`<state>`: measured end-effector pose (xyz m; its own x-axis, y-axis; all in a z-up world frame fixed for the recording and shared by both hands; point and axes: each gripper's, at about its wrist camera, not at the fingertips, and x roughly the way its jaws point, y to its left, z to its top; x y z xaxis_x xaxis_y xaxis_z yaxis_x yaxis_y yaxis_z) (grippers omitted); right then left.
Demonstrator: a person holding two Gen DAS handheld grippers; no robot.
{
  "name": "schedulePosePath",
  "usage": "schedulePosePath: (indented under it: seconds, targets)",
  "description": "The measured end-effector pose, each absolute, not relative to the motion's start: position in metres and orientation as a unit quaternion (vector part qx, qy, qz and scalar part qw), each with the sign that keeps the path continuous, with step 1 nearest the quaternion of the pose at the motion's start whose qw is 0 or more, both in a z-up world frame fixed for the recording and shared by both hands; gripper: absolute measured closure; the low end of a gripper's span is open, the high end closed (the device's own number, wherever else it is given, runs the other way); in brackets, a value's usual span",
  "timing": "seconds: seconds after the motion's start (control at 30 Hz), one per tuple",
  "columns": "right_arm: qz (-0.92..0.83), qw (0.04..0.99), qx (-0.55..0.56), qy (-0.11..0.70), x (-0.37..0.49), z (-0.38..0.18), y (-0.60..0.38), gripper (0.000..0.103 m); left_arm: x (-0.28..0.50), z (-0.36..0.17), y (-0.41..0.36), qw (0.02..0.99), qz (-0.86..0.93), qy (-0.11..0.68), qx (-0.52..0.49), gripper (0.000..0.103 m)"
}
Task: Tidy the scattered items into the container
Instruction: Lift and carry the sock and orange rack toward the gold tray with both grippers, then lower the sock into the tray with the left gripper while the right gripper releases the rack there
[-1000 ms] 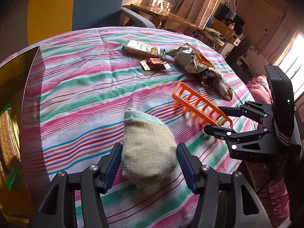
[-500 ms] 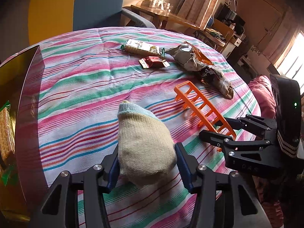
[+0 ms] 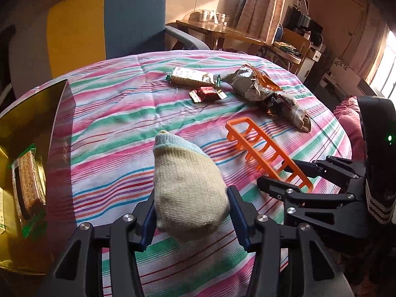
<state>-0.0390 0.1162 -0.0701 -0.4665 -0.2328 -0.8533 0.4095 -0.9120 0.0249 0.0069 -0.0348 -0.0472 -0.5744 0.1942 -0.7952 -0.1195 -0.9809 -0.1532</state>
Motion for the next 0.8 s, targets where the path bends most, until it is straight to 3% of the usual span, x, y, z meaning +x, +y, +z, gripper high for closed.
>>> schedulePosePath:
  seconds: [0.8]
  targets:
    - [-0.862,0.264,0.422,0.097,-0.006,-0.023,0.031,0.053,0.059,0.001,-0.128,-0.013,0.921,-0.109,-0.375,0.05]
